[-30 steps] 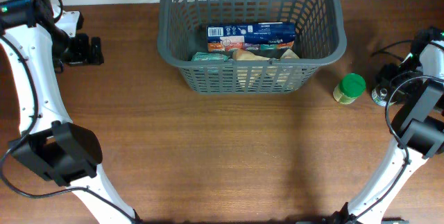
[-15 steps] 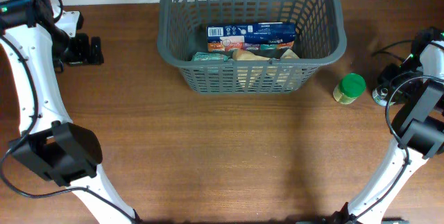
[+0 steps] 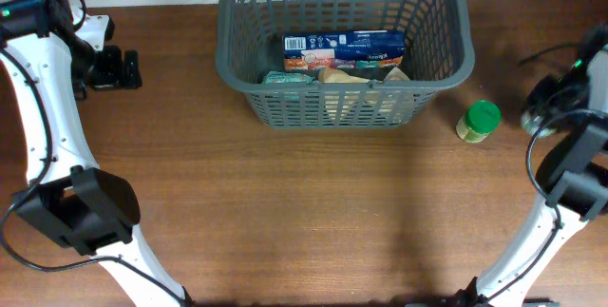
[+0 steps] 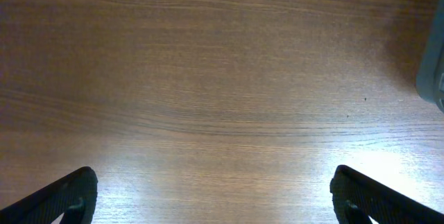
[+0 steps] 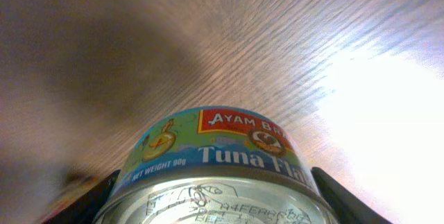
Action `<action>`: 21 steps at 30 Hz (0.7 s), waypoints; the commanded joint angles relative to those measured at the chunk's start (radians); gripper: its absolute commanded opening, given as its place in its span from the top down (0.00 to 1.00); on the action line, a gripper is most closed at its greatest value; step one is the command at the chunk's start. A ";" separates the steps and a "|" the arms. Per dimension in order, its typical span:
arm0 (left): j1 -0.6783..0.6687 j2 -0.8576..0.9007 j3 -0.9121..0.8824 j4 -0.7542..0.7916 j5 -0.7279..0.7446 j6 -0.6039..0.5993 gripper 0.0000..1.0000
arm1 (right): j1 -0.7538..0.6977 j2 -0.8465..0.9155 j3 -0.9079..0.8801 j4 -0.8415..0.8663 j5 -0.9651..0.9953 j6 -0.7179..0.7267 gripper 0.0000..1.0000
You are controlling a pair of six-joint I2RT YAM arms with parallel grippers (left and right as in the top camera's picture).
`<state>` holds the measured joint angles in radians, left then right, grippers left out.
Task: Pack container
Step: 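Close the right gripper on the tuna can and lift, then carry the tuna can over the basket and release it inside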
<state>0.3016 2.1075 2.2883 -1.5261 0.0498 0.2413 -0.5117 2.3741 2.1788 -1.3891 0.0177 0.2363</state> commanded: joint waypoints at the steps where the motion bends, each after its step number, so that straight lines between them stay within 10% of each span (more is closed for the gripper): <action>1: 0.003 -0.008 -0.005 -0.001 0.015 -0.013 0.01 | 0.058 -0.285 0.240 -0.076 0.012 0.007 0.96; 11: 0.003 -0.008 -0.005 -0.001 0.014 -0.013 0.01 | 0.482 -0.589 0.393 -0.066 0.020 -0.023 0.96; 21: 0.003 -0.008 -0.005 -0.001 0.015 -0.013 0.01 | 0.765 -0.317 0.286 0.026 0.047 -0.066 0.96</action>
<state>0.3016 2.1075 2.2883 -1.5257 0.0502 0.2413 0.2306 1.9659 2.4966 -1.3819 0.0402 0.1894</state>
